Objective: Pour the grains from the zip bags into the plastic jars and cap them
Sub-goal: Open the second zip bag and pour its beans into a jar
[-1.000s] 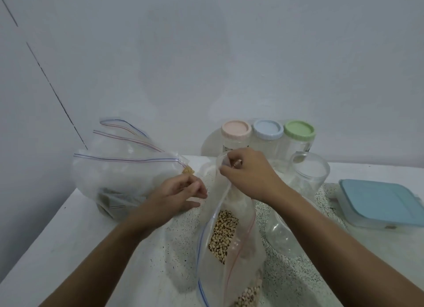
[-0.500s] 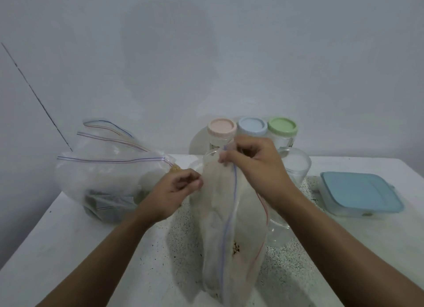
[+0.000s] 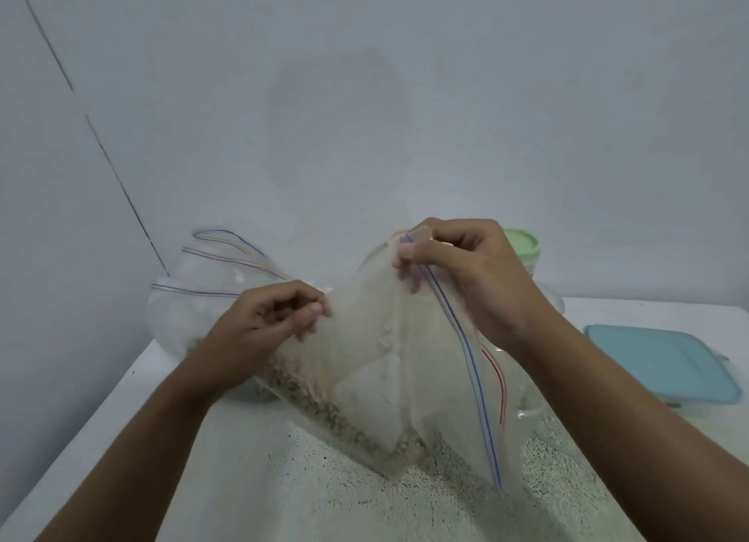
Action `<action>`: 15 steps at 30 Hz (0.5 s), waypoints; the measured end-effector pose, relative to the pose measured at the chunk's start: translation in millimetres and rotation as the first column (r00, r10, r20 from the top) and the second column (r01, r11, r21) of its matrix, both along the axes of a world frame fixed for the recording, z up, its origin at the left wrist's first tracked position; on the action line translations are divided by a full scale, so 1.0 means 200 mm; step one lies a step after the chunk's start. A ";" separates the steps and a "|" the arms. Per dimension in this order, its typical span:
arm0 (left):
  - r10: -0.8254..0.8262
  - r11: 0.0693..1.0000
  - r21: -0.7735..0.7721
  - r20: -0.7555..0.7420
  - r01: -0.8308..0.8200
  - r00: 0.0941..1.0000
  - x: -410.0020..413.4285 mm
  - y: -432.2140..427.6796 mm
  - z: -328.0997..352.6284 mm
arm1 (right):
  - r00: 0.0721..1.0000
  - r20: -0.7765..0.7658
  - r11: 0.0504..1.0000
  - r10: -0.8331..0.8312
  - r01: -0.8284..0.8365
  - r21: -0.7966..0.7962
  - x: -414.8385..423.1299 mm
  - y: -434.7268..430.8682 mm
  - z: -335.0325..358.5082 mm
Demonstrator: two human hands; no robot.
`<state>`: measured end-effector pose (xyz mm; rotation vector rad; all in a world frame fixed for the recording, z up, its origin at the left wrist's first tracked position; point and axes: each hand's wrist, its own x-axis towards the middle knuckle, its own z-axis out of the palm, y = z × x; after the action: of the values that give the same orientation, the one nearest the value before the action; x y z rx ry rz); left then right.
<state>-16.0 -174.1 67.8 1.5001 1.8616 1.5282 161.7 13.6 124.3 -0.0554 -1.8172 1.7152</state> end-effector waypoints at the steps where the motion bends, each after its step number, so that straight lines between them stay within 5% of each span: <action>1: 0.017 1.000 0.015 0.000 -0.017 1.000 -0.01 -0.01 0.00 | 1.000 0.008 1.000 0.008 -0.008 -0.006 -0.01 0.00 0.00; 10: 0.062 0.996 0.059 -0.025 -0.060 0.998 -0.01 0.00 0.05 | 0.995 0.010 0.993 -0.100 0.099 0.067 -0.03 0.05 -0.01; 15: 0.065 0.996 -0.052 -0.068 -0.068 0.996 -0.05 0.01 0.00 | 0.991 0.056 0.988 -0.125 0.119 0.096 -0.06 0.07 -0.06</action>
<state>-26.6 -171.5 67.4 1.4962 1.9933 1.4601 150.0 27.1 112.6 -0.1796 -1.8951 1.5584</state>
